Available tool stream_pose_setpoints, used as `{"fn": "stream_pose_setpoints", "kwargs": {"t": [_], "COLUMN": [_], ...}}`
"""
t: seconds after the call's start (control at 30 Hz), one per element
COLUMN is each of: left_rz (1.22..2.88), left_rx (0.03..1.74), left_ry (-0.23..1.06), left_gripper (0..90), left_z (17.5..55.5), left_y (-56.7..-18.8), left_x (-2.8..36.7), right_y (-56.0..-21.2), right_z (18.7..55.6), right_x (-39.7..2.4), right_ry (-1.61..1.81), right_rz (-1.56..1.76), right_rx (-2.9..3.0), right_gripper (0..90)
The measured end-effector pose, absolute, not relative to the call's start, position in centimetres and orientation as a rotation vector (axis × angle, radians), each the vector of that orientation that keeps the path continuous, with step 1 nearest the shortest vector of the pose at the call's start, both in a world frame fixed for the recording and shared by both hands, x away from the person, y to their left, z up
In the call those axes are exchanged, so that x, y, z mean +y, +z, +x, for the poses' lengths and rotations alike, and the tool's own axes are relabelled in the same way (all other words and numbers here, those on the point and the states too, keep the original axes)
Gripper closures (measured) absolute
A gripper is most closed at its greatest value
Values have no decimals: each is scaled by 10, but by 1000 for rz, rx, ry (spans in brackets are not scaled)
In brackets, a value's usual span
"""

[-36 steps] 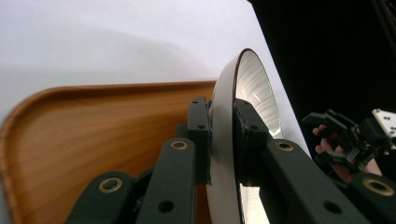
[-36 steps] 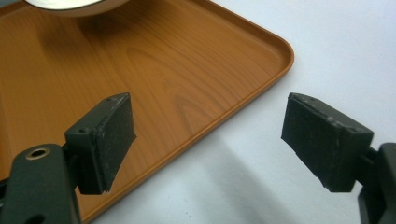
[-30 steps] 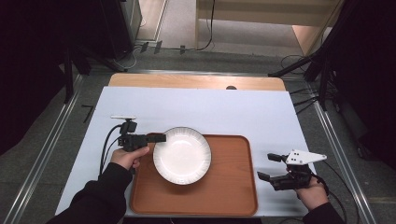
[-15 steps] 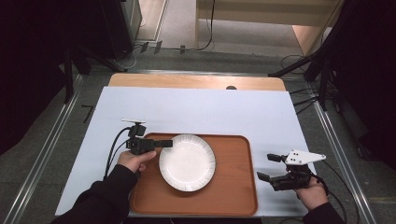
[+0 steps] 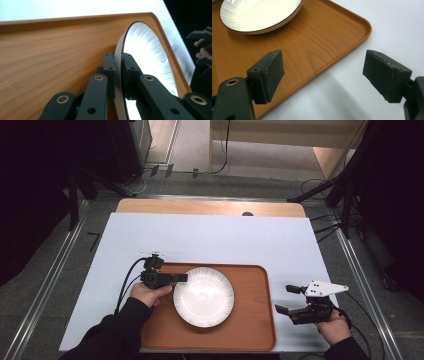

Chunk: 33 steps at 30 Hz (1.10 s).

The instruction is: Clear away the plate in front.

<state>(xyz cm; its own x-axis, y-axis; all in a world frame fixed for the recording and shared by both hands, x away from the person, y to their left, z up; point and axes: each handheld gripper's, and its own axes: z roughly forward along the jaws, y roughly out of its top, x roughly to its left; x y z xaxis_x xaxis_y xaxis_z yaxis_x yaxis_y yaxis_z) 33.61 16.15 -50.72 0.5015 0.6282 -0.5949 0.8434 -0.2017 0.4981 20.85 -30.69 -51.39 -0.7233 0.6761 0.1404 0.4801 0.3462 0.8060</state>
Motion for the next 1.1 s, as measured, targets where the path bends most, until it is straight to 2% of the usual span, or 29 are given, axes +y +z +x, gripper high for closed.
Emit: {"fn": "stream_pose_setpoints", "kwargs": {"t": [0.23, 0.8, 1.1], "left_rz": [1961, 2067, 2043], "left_rx": [1199, 1149, 1128], "left_ry": [-310, -230, -223], "left_gripper": [819, 694, 630], "left_z": [336, 335, 337], "left_y": [-508, -504, -497], "left_x": [160, 156, 163], "right_y": [-514, -514, -514], "right_z": [209, 209, 208], "right_x": [-307, -307, -306], "right_ry": [1312, 1315, 1318], "right_rz": [1046, 1043, 1038], "right_rx": [2392, 2392, 2399], "right_gripper": [178, 178, 178]}}
